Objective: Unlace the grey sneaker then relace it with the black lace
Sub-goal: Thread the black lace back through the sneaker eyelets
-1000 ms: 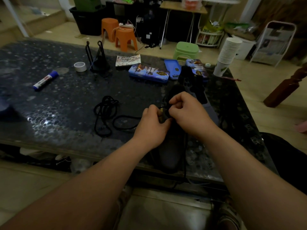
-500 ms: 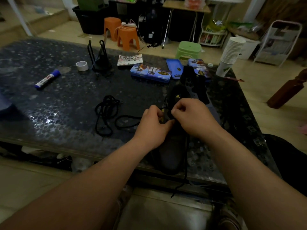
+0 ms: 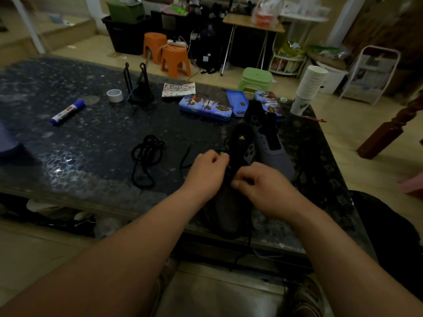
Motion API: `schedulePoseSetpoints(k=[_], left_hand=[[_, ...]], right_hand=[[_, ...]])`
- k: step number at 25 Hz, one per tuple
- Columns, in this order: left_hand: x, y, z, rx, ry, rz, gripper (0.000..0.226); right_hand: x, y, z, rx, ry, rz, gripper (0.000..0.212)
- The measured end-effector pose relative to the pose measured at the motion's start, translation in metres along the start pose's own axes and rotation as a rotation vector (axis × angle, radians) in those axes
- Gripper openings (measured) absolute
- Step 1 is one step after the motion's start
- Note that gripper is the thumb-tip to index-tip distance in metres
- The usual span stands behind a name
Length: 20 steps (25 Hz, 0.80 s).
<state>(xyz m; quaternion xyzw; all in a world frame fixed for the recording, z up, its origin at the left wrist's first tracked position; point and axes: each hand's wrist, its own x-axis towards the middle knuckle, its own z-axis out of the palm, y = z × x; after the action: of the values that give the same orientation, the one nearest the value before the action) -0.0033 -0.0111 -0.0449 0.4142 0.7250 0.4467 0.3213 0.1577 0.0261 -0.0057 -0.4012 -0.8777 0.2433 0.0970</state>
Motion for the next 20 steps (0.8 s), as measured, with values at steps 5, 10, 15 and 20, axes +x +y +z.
schedulePoseSetpoints(k=[5, 10, 15, 20], left_hand=[[-0.009, 0.014, 0.006, 0.100, 0.013, 0.101, 0.023], [-0.054, 0.024, -0.011, 0.182, -0.583, 0.305, 0.016], [-0.045, 0.012, -0.004, -0.033, -0.528, 0.003, 0.015], [-0.035, 0.020, 0.007, -0.277, -0.293, -0.167, 0.039]], right_hand=[[-0.004, 0.002, 0.002, 0.199, -0.022, 0.019, 0.021], [0.016, 0.000, -0.008, 0.669, 0.011, 0.331, 0.030], [0.012, 0.004, -0.007, 0.551, -0.014, 0.196, 0.019], [-0.019, -0.001, -0.040, 0.477, -0.336, -0.021, 0.013]])
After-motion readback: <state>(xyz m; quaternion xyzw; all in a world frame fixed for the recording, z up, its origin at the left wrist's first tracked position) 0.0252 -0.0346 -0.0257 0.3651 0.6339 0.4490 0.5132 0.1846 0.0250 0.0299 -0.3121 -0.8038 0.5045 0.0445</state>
